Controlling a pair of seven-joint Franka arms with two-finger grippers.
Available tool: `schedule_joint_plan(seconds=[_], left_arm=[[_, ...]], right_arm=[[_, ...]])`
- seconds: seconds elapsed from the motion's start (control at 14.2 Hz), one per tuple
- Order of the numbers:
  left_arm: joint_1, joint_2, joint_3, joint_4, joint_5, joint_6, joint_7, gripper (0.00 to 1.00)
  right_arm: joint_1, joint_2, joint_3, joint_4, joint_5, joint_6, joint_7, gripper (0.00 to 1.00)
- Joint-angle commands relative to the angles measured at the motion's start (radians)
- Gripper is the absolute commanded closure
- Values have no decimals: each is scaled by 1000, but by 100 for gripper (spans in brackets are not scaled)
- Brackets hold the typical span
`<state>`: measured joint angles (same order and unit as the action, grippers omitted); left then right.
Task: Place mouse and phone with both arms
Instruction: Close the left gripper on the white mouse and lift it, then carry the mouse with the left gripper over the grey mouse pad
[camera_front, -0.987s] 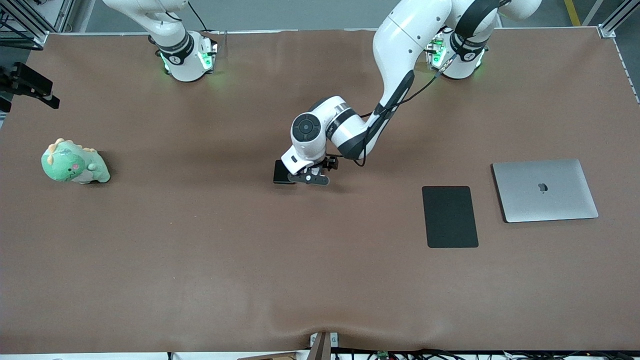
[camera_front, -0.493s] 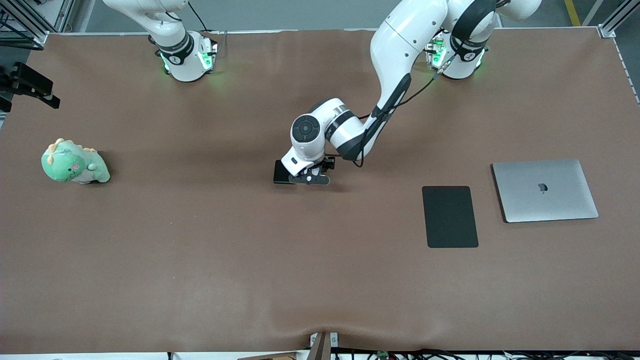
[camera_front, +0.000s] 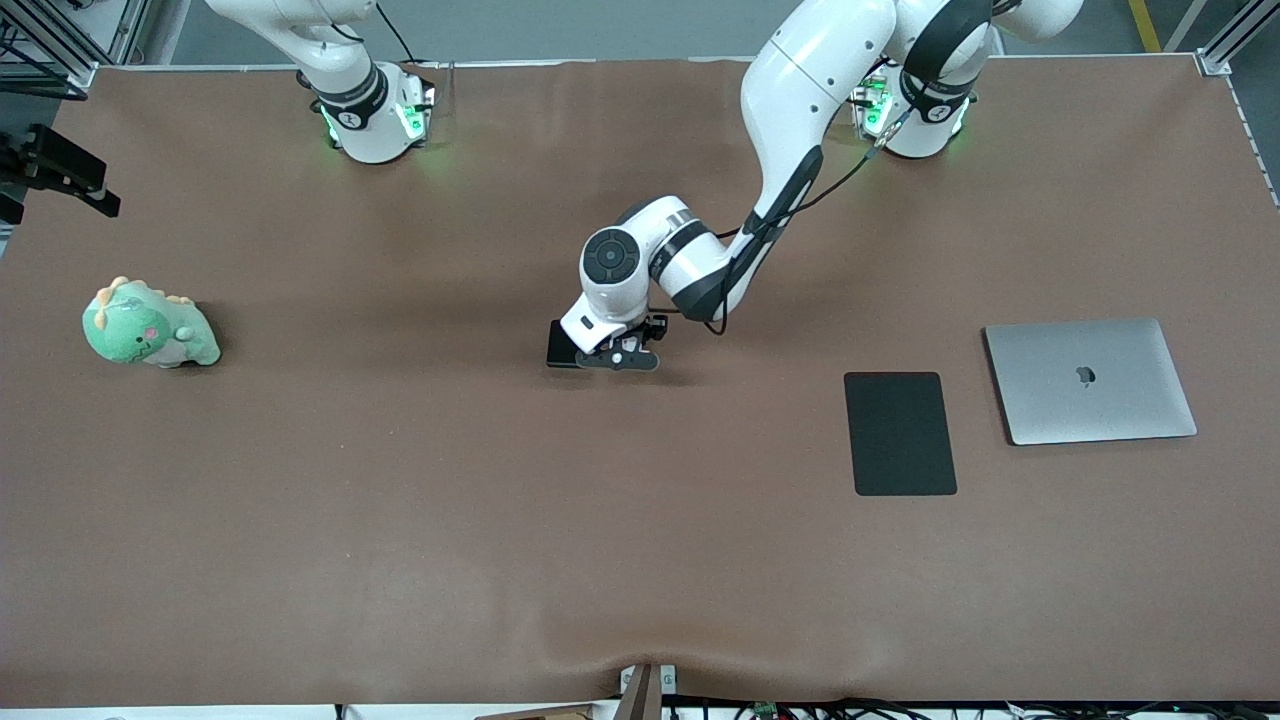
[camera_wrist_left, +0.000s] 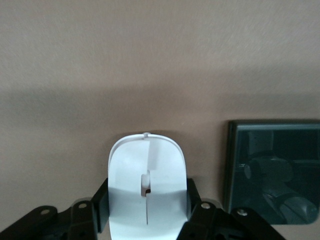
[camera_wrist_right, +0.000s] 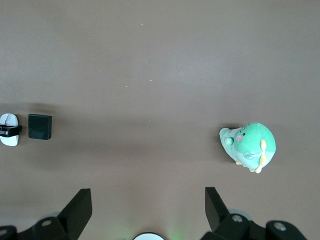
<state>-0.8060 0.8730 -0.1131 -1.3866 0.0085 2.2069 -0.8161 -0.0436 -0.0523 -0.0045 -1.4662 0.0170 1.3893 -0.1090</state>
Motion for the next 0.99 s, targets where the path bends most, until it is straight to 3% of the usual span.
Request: schedule_joint_plan(seconds=[0.0, 0.49, 0.92], left_arm=[[5, -60, 13, 0, -16, -65, -18, 100], [134, -244, 19, -3, -12, -197, -37, 100], [318, -348, 18, -9, -2, -326, -18, 100]], right_arm=[[1, -6, 3, -6, -8, -4, -11, 0], [2, -6, 3, -6, -6, -1, -9, 0], [1, -6, 3, -6, -3, -3, -8, 0]])
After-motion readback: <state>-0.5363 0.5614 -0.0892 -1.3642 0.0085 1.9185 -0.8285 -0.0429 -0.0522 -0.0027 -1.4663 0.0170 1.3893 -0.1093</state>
